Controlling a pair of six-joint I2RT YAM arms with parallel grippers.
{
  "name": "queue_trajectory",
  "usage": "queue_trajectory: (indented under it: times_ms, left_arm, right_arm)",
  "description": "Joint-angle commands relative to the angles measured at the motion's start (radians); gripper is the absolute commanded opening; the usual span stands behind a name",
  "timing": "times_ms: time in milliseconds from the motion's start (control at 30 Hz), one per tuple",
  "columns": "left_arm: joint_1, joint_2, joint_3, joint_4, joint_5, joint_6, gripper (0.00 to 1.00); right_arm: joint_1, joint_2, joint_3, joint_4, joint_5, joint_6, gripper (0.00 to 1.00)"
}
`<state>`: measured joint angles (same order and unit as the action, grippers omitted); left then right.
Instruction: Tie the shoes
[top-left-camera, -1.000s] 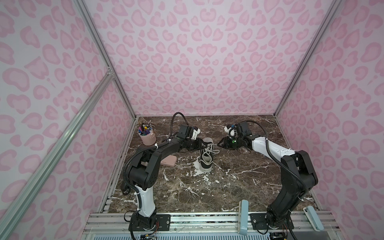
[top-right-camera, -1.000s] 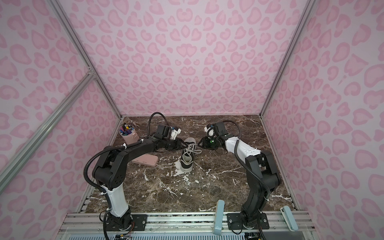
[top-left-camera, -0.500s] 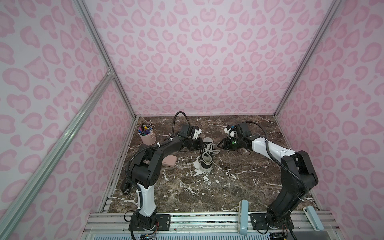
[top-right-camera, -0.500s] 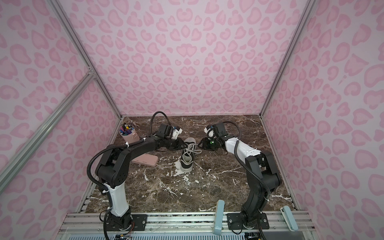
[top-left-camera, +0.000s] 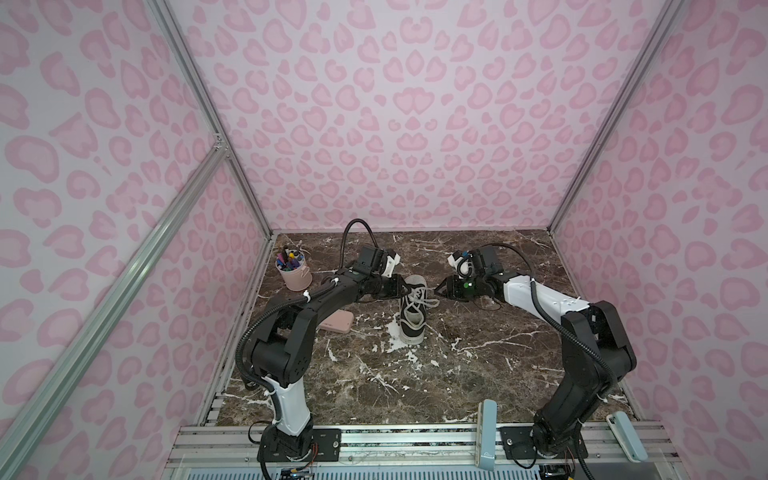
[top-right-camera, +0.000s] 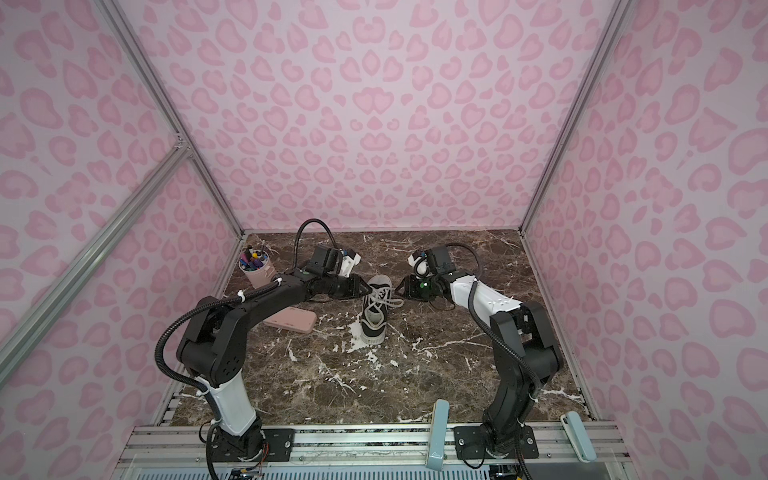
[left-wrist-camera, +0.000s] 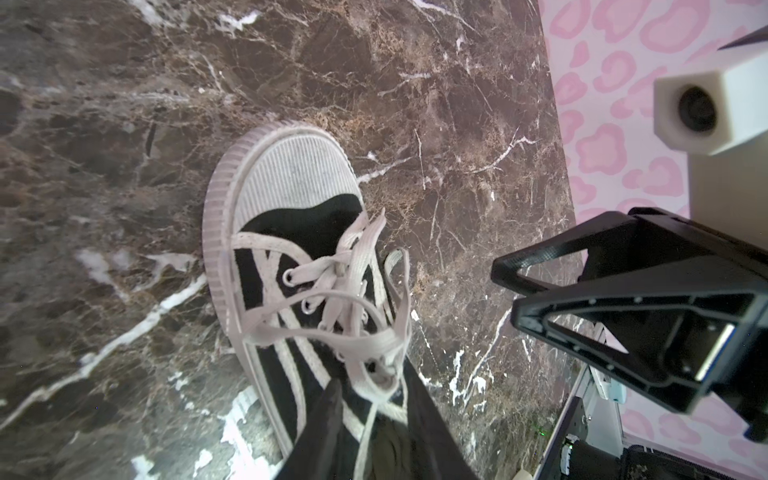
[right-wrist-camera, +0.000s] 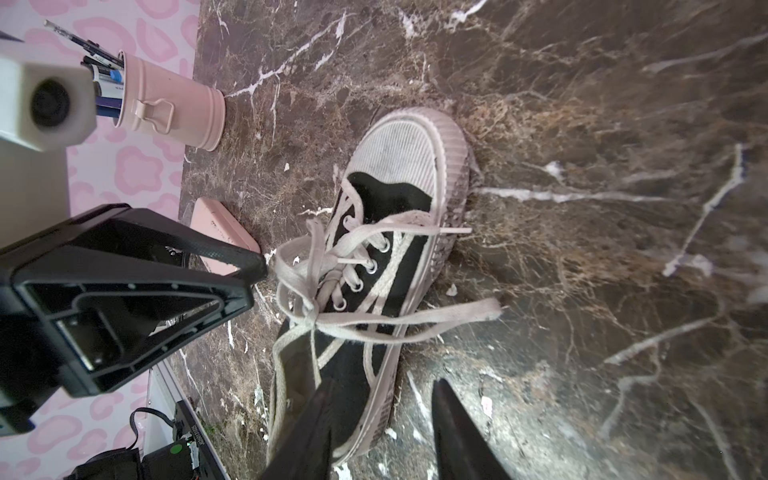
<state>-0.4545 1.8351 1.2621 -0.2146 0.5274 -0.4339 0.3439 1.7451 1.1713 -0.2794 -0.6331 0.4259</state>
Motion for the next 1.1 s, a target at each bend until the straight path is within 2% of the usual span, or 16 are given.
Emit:
queue_trajectory:
  times_ms: [0, 233, 433, 900, 1067]
  left_arm:
    - [0.000, -0.016, -0.007, 0.001, -0.012, -0.004, 0.30]
    - [0.000, 0.029, 0.016, -0.016, -0.004, 0.005, 0.24]
    - [-0.001, 0.065, 0.031, 0.001, 0.021, -0.007, 0.30]
    - [-0.004, 0.115, 0.062, 0.026, 0.058, -0.030, 0.32]
    - [-0.005, 0.091, 0.052, 0.013, 0.025, -0.016, 0.24]
  right_arm:
    - [-0.002, 0.003, -0.008, 0.005, -0.009, -0.009, 0.40]
    - [-0.006, -0.002, -0.006, -0.001, -0.010, -0.014, 0.40]
    - [-0.017, -0.009, -0.009, -0.006, -0.013, -0.020, 0.40]
    - [-0.028, -0.016, -0.016, -0.012, -0.014, -0.025, 0.40]
    - [-0.027, -0.015, -0.015, -0.010, -0.015, -0.022, 0.40]
